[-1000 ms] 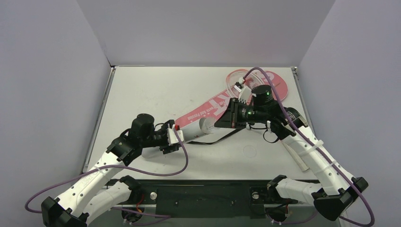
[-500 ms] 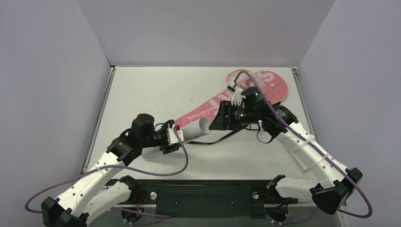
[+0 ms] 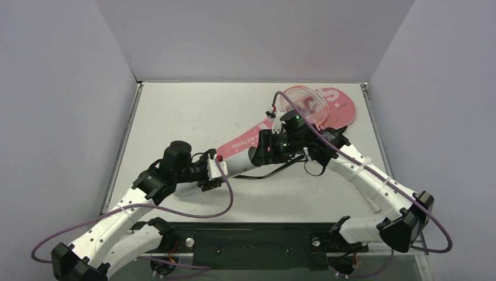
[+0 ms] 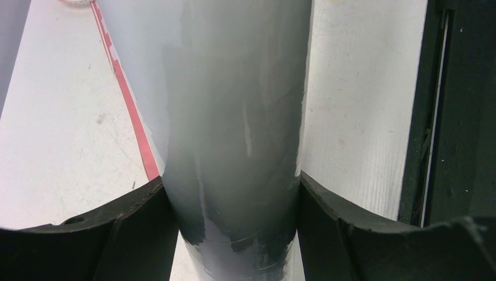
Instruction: Pack up the badminton gear
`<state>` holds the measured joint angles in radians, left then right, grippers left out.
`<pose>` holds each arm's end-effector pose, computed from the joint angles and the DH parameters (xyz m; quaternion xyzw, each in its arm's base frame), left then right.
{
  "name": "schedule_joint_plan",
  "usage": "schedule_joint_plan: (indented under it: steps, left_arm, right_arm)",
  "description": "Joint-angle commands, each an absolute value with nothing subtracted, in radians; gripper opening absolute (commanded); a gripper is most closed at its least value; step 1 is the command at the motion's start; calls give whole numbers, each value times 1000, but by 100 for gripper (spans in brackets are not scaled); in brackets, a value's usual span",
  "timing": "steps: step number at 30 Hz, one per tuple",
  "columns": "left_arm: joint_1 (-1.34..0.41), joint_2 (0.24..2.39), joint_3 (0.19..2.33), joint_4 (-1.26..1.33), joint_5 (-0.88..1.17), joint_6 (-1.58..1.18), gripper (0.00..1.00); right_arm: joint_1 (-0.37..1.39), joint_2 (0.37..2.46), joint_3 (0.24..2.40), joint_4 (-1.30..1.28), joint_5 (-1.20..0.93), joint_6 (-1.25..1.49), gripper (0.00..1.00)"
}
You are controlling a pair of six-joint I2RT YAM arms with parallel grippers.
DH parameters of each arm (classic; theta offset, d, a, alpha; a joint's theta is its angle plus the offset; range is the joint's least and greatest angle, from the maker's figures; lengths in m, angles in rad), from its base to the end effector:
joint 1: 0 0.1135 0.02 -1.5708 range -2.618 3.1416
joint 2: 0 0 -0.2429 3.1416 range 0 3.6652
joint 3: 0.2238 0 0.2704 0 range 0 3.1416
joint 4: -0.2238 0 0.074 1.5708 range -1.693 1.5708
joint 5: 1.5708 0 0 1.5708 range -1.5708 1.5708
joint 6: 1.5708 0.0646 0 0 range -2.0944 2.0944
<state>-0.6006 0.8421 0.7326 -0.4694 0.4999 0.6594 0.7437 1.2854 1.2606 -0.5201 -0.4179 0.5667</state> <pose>0.1774 -0.1591 0.2540 0.5972 0.6192 -0.2039 0.4673 0.2255 0.2430 0.3311 -0.1767 0.8400 0.4358 0.2705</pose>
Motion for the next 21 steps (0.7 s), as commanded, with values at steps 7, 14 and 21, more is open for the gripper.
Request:
schedule_joint_plan:
  steps: [7,14,21]
  left_arm:
    - [-596,836,786,-378,522,648,15]
    - [-596,829,771,-385,519,651,15]
    - [-596,827,765,-383,523,650,15]
  right_arm:
    - [748,1274,1373,-566,-385,535,48]
    - [575,1123,1389,-549,-538,569,51]
    - [332,1079,1317,-620,-531,502,53]
